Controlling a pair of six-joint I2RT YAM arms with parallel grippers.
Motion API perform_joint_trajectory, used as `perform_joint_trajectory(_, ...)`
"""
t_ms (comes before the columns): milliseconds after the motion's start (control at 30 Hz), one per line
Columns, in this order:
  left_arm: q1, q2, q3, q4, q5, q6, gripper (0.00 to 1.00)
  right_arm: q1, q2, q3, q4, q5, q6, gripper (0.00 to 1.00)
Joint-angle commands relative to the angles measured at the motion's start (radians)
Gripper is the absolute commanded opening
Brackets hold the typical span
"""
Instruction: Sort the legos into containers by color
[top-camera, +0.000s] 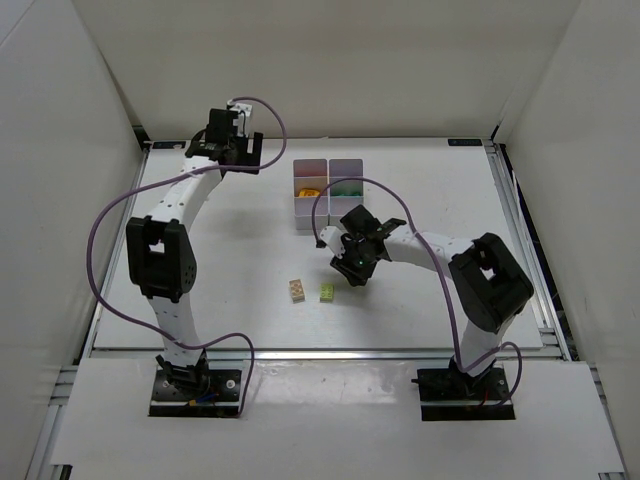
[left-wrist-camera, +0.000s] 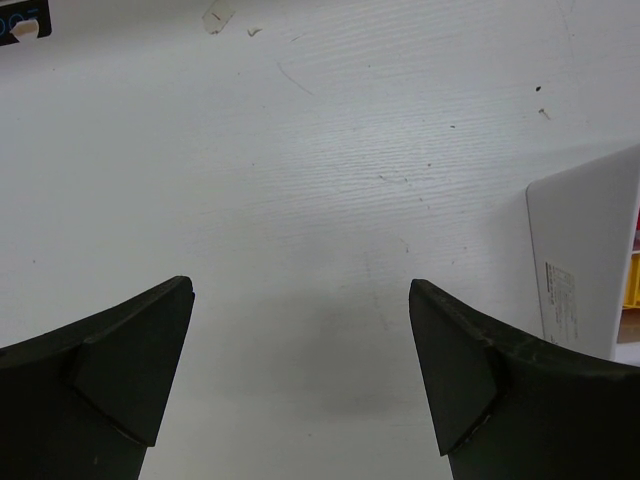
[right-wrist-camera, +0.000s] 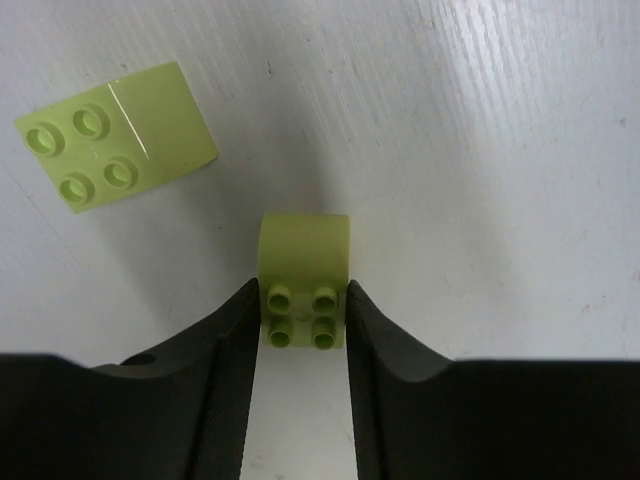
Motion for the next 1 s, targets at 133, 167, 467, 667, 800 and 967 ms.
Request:
perform_joint_trajectory(133,0.006,-0.099,-0.050,0.035,-0.007,0.007,1.00,0.010,-0.015,0.011,-0.005,0.020,-0.013,0.12)
perform_joint_trajectory(167,0.006,-0.100,-0.058,0.035,-0.004,0.004,0.99,0.010,-0.027,0.024,-0.027,0.019,-0.005,0.09)
perform_joint_trajectory(467,0.006,-0.116,-0.066,0.032,0.030,0.019,1.00,0.007,-0.093,0.189,-0.041,0.100,0.041,0.08)
perform_joint_trajectory(667,0.004,-0.111,-0.063,0.031,0.039,0.016,0.99,-0.016,-0.030,0.347,-0.002,0.147,0.068,0.03)
perform_joint_trajectory(800,0.004,-0.111,-0.058,0.029,0.036,0.021,0.99,-0.061,0.053,0.450,0.025,0.195,0.059,0.03)
perform_joint_trajectory(967,0.006,-0.107,-0.055,0.029,0.033,0.025,0.99,-0.113,0.128,0.553,0.022,0.198,0.045,0.03)
